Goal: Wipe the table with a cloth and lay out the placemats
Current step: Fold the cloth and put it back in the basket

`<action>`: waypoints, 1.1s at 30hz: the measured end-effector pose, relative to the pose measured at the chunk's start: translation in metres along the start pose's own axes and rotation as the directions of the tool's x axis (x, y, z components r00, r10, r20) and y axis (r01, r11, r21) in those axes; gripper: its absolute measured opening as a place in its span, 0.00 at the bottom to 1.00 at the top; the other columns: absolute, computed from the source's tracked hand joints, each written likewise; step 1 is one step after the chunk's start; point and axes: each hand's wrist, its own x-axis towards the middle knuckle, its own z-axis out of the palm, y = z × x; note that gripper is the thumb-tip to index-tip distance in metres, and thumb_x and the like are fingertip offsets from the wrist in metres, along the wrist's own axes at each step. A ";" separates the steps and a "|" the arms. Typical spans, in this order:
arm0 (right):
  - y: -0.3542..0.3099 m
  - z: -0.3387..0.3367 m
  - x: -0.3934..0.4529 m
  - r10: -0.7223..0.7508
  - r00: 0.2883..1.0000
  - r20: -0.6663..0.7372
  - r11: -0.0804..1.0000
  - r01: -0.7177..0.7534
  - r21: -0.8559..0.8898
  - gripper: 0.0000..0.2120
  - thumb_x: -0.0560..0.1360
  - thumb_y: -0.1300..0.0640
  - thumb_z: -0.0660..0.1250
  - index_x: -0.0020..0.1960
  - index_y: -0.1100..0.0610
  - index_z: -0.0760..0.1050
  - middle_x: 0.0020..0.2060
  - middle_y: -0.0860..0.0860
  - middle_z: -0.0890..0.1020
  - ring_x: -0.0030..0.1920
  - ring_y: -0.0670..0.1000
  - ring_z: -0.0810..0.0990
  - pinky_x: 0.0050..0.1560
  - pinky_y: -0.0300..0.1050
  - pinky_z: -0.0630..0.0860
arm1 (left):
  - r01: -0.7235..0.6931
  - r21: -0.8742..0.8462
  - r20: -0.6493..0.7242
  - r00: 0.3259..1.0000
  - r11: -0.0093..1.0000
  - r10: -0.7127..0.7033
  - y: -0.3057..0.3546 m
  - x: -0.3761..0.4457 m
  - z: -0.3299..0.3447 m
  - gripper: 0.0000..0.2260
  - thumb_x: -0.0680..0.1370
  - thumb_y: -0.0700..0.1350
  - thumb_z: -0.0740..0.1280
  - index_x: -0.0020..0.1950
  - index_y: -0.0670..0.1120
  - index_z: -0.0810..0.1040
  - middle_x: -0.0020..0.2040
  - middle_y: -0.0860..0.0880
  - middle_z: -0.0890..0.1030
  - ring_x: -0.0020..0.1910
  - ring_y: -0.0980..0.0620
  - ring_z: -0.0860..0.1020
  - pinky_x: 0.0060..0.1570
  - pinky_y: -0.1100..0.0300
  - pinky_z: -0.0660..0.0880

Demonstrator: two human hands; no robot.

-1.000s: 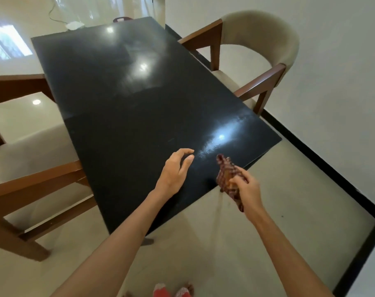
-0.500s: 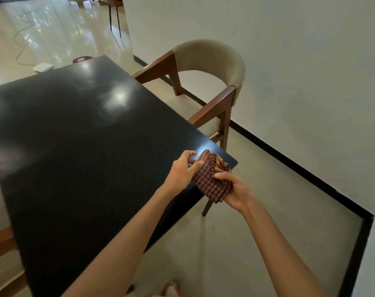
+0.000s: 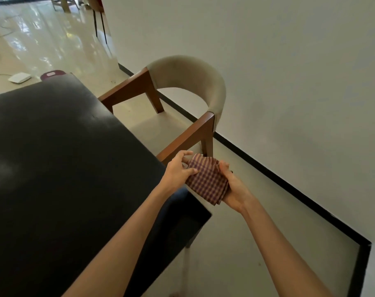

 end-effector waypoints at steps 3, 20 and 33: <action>-0.036 -0.013 0.021 -0.066 0.985 0.158 0.996 0.074 -0.043 0.26 0.69 0.68 0.72 0.65 0.56 0.73 0.60 0.59 0.79 0.61 0.59 0.78 0.62 0.58 0.75 | -0.040 0.006 -0.038 0.998 0.999 0.040 0.017 0.040 0.011 0.18 0.76 0.41 0.68 0.64 0.52 0.69 0.53 0.52 0.75 0.49 0.55 0.77 0.36 0.70 0.75; -0.318 -0.048 0.204 -0.071 0.994 0.087 0.994 0.064 0.086 0.12 0.81 0.51 0.61 0.57 0.58 0.75 0.57 0.59 0.80 0.56 0.60 0.79 0.57 0.59 0.76 | -0.014 -0.104 -0.469 0.882 0.994 -0.036 0.135 0.308 0.088 0.23 0.82 0.58 0.49 0.65 0.45 0.73 0.61 0.49 0.75 0.60 0.54 0.71 0.58 0.60 0.63; -0.421 -0.005 0.405 0.024 0.983 0.184 1.000 -0.027 0.011 0.18 0.78 0.49 0.66 0.64 0.56 0.74 0.58 0.58 0.80 0.58 0.61 0.79 0.62 0.62 0.74 | 0.017 -0.271 -0.558 0.812 0.962 -0.172 0.124 0.491 0.041 0.29 0.81 0.61 0.48 0.74 0.43 0.64 0.72 0.45 0.69 0.73 0.49 0.65 0.73 0.53 0.58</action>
